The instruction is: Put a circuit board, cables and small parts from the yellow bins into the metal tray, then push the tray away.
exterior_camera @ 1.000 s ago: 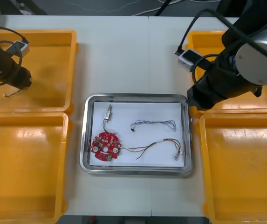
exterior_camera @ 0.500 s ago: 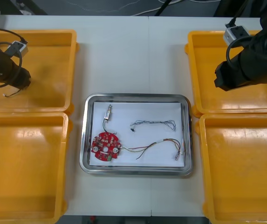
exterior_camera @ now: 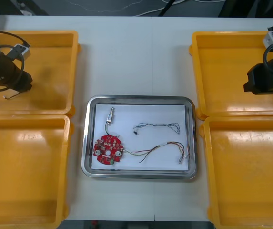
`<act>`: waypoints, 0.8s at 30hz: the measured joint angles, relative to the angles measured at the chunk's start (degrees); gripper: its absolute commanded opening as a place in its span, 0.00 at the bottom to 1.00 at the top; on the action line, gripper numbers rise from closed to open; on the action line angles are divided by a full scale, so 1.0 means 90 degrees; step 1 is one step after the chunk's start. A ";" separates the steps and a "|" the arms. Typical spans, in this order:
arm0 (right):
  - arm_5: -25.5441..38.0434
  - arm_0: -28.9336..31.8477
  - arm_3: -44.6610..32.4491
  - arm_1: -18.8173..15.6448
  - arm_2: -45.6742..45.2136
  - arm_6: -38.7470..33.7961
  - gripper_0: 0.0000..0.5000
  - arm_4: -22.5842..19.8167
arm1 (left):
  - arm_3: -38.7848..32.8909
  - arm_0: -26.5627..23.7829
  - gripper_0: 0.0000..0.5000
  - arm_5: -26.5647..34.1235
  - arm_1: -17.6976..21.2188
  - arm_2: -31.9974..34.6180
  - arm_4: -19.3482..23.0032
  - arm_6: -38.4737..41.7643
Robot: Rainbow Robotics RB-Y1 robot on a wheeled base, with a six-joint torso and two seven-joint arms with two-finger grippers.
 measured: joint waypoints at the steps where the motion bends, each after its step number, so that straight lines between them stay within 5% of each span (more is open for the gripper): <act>1: 0.0000 0.0058 0.0000 -0.0021 -0.0097 0.0000 1.00 -0.0063 | 0.0000 0.0000 1.00 0.0000 -0.0010 0.0000 -0.0007 0.0000; 8: 0.0001 0.0514 -0.0002 -0.0129 -0.0534 0.0000 1.00 -0.0162 | 0.0001 0.0050 1.00 -0.0113 -0.0100 0.0000 -0.0076 0.0000; 10: 0.0001 0.0662 -0.0003 -0.0129 -0.0652 0.0000 1.00 -0.0192 | 0.0003 0.0058 0.92 -0.0125 -0.0135 0.0000 -0.0114 0.0000; 14: 0.0001 0.0938 -0.0004 -0.0130 -0.0790 0.0000 1.00 -0.0240 | 0.0004 0.0067 0.36 -0.0132 -0.0184 0.0000 -0.0171 0.0000; 18: 0.0001 0.1192 -0.0004 -0.0130 -0.0803 0.0000 1.00 -0.0285 | 0.0004 0.0092 0.00 -0.0192 -0.0197 -0.0002 -0.0181 0.0000; 24: 0.0001 0.1606 -0.0005 -0.0130 -0.0804 0.0000 1.00 -0.0339 | 0.0004 0.0092 0.00 -0.0204 -0.0197 -0.0002 -0.0182 0.0000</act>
